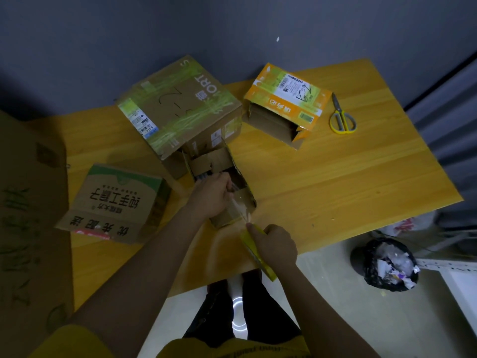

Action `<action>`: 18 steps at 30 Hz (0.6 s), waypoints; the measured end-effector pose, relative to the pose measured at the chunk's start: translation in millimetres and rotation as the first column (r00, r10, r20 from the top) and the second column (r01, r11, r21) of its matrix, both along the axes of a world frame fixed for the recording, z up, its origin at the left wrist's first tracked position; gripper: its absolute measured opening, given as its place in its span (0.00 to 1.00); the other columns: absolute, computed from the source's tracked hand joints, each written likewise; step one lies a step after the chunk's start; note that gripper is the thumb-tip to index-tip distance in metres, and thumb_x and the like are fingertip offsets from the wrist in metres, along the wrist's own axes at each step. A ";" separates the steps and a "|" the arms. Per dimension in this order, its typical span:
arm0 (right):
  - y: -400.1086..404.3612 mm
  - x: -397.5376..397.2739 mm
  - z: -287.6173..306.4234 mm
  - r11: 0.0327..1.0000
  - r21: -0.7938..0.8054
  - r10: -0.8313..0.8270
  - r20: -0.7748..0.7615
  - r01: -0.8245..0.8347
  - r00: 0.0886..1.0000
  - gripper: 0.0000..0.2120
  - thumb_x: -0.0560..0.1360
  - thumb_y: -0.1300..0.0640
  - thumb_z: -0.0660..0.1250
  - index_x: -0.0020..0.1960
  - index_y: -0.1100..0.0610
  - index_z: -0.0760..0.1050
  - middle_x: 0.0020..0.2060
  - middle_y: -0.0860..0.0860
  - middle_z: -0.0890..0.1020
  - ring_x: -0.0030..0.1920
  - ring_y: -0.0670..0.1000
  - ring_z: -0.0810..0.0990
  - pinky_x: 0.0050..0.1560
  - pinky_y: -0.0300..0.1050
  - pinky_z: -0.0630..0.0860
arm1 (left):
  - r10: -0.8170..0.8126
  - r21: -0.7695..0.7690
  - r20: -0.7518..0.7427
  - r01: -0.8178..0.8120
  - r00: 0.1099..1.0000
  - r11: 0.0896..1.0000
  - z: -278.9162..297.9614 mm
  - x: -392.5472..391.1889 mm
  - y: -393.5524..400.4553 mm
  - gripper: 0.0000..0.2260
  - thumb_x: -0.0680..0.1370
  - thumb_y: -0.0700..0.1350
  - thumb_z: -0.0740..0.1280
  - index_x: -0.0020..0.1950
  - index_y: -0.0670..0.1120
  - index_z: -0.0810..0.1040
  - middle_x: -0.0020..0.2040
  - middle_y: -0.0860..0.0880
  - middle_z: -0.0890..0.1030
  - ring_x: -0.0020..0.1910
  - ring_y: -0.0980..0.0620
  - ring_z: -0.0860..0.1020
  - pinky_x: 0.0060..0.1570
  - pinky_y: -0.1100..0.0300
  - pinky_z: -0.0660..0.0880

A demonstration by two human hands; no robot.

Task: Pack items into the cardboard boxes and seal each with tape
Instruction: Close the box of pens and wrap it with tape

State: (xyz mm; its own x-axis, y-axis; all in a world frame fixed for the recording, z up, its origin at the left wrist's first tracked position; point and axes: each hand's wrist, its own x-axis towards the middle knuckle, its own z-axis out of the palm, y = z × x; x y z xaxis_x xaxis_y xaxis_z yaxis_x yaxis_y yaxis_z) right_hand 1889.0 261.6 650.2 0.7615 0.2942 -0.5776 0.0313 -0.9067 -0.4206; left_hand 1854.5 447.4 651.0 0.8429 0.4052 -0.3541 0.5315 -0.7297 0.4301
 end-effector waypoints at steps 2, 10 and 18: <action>1.7 0.7 -1.7 1.000 -0.001 0.001 -0.003 -0.001 1.000 0.26 0.75 0.35 0.62 0.32 0.55 0.64 0.29 0.49 0.67 0.31 0.49 0.68 0.30 0.44 0.60 | 0.007 -0.013 -0.011 -0.007 1.000 1.000 1.2 1.2 -0.6 0.05 0.81 0.47 0.61 0.48 0.49 0.66 0.47 0.50 0.70 0.45 0.49 0.70 0.45 0.53 0.65; 5.8 0.7 -10.0 1.000 -0.019 -0.009 -0.036 0.008 0.999 0.25 0.74 0.34 0.61 0.33 0.55 0.66 0.31 0.49 0.69 0.36 0.52 0.72 0.37 0.44 0.65 | 0.025 -0.055 -0.057 -0.028 0.998 0.998 0.5 3.2 -0.6 0.06 0.80 0.47 0.62 0.51 0.48 0.65 0.50 0.48 0.71 0.49 0.47 0.71 0.49 0.53 0.63; 5.6 0.2 -14.4 1.000 -0.007 -0.029 -0.046 0.029 0.999 0.25 0.74 0.34 0.62 0.33 0.54 0.66 0.31 0.49 0.69 0.37 0.52 0.72 0.38 0.44 0.66 | -0.008 -0.056 -0.076 0.003 0.997 0.998 3.0 4.1 -0.8 0.07 0.80 0.47 0.62 0.49 0.47 0.64 0.42 0.47 0.75 0.44 0.46 0.73 0.44 0.52 0.63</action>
